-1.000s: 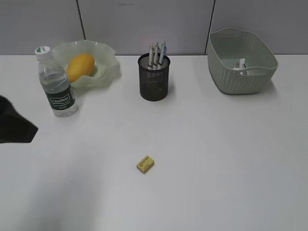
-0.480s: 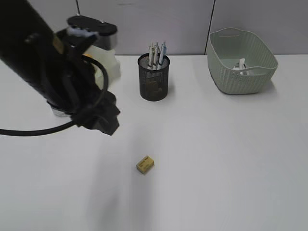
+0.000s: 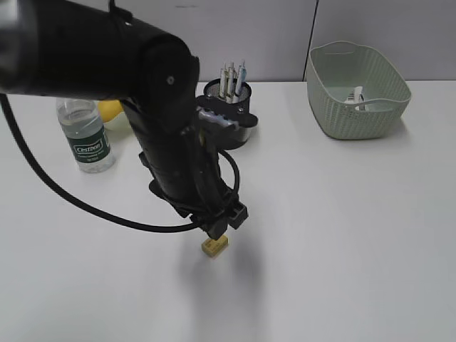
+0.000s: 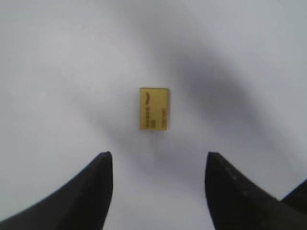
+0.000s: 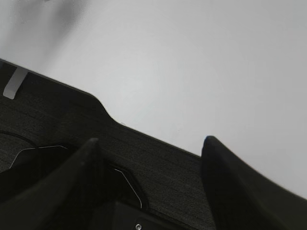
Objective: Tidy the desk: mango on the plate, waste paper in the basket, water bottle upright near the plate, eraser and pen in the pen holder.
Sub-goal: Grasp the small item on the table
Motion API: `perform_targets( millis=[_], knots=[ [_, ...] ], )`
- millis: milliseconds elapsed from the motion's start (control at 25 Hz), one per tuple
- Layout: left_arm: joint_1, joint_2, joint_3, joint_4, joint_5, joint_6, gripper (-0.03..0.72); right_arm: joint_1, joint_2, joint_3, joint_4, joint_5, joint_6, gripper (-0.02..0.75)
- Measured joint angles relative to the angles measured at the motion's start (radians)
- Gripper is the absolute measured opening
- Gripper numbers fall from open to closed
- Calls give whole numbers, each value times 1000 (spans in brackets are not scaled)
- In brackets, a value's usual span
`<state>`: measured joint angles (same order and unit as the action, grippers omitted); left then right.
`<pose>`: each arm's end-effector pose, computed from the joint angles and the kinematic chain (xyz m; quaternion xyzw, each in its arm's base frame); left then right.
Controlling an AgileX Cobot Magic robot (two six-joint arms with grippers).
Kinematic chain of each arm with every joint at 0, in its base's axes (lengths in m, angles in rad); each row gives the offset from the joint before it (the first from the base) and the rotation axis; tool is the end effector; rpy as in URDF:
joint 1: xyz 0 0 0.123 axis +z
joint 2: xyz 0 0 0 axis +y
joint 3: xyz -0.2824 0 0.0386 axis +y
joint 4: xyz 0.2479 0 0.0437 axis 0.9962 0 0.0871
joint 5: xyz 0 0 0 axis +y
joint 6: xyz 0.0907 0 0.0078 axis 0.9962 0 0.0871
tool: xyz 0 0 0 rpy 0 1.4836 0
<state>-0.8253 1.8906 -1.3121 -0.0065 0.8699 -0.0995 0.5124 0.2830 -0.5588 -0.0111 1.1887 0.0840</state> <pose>0.2545 -0.2764 0.1909 0.3513 0.9304 -0.0491 0.0924 0.0248 0.0128 0.2815 -0.1980 0.9101 0.1016 0.3495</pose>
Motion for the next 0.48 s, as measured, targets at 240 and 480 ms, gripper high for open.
perform_targets(
  millis=[240,480],
  knots=[
    [-4,105,-47,19,-7,-15,501,0,0,0,-1,0,1,510],
    [-4,184,-119,21,-7,-34,503,0,0,0,-1,0,1,510]
  ],
)
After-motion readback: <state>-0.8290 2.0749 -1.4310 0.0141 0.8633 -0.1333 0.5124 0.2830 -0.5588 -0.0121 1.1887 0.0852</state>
